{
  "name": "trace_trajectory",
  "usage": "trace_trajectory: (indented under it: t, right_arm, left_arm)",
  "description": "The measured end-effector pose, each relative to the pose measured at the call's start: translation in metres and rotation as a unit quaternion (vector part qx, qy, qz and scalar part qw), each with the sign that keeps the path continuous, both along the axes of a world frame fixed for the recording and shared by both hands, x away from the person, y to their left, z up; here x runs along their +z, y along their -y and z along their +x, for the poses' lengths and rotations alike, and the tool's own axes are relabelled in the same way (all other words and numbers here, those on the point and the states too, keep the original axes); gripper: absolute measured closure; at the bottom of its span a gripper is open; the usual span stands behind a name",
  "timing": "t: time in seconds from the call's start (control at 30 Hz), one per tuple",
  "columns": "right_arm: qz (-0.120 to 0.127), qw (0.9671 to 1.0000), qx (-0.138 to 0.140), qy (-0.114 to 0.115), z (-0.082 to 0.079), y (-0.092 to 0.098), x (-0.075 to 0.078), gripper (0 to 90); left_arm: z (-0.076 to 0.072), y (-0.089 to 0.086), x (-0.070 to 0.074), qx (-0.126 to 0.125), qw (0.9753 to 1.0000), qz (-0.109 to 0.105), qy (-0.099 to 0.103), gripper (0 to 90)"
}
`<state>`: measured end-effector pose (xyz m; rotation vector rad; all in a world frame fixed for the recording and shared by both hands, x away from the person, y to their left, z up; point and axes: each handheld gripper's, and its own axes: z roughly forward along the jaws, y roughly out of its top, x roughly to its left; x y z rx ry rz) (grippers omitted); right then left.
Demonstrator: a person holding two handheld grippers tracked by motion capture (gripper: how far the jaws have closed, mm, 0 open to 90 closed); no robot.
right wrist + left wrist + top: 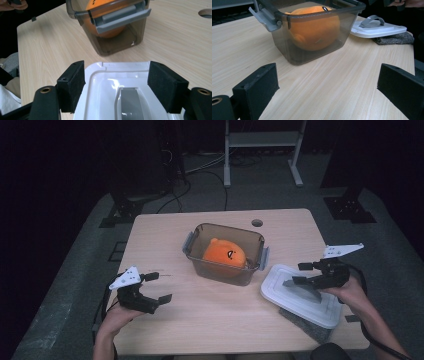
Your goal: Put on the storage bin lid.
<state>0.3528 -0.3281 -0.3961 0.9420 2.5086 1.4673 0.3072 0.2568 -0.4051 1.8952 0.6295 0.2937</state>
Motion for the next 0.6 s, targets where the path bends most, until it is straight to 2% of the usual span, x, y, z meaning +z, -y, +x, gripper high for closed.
trace_trajectory:
  t: [0.6]
  right_arm:
    - [-0.005,0.9999,-0.014,-0.002,-0.01,0.012,-0.022,29.3]
  left_arm:
    - [0.0,0.0,0.0,0.001,1.0,-0.001,0.0,2.7]
